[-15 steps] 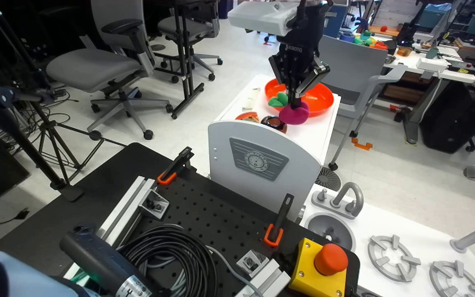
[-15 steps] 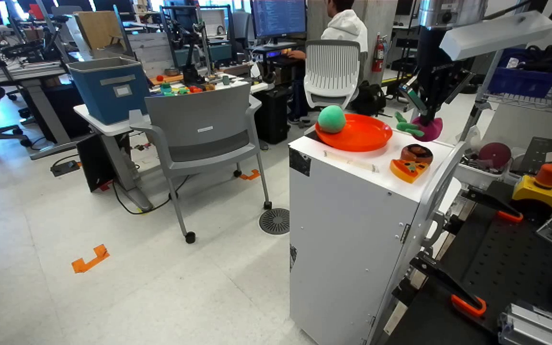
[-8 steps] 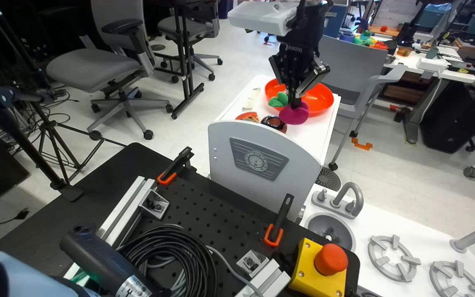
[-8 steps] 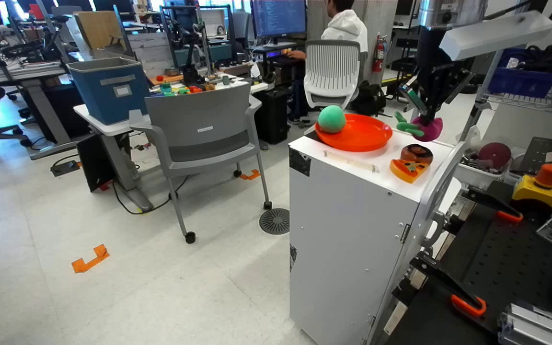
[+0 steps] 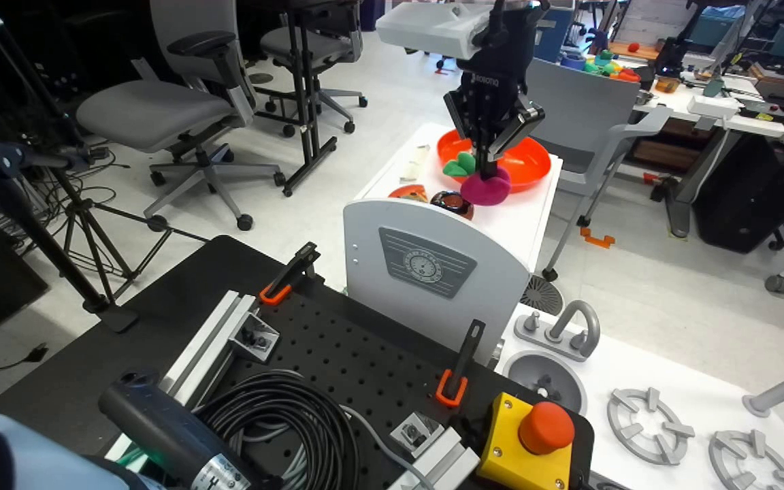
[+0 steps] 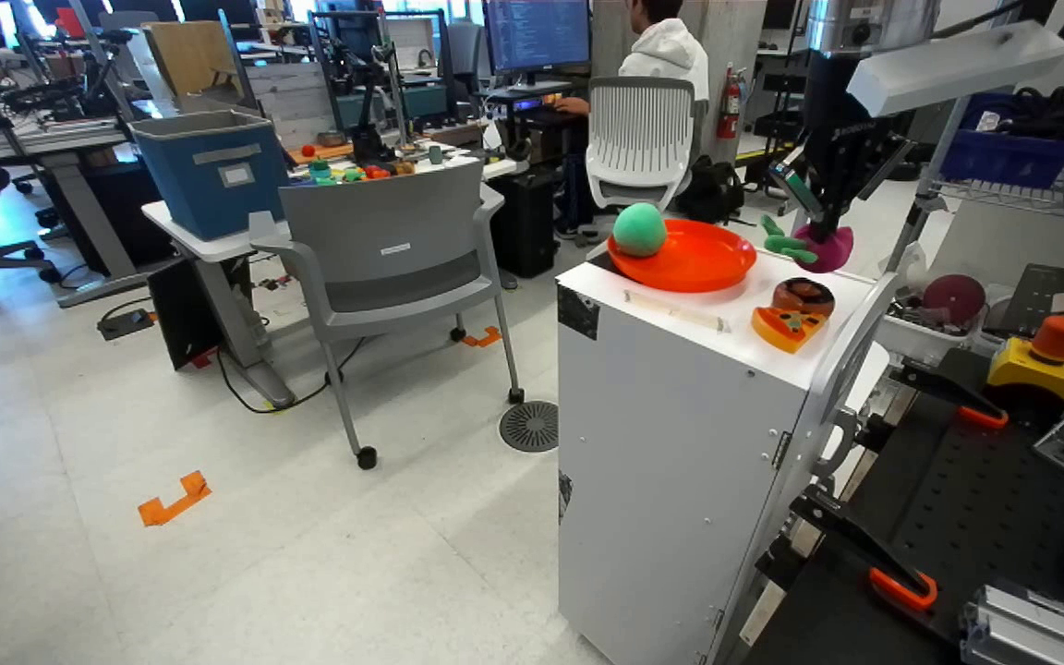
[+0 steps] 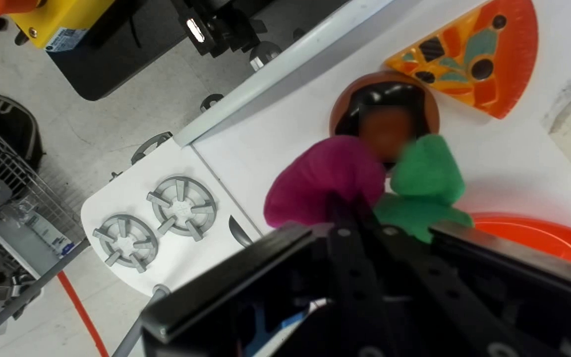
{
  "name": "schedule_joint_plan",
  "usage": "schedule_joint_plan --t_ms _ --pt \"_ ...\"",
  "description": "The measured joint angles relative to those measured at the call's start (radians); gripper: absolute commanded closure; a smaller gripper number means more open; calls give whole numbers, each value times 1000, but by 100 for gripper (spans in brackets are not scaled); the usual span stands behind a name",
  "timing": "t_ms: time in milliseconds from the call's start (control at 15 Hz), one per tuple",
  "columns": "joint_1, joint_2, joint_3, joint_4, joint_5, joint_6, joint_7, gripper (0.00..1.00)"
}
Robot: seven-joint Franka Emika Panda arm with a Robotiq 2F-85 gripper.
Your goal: Pick up the purple toy and put it in the orange plate.
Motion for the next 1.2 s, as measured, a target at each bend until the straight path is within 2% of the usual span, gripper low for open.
schedule_joint_plan --t_ms 1200 --pt "0 0 0 -1 0 14 0 99"
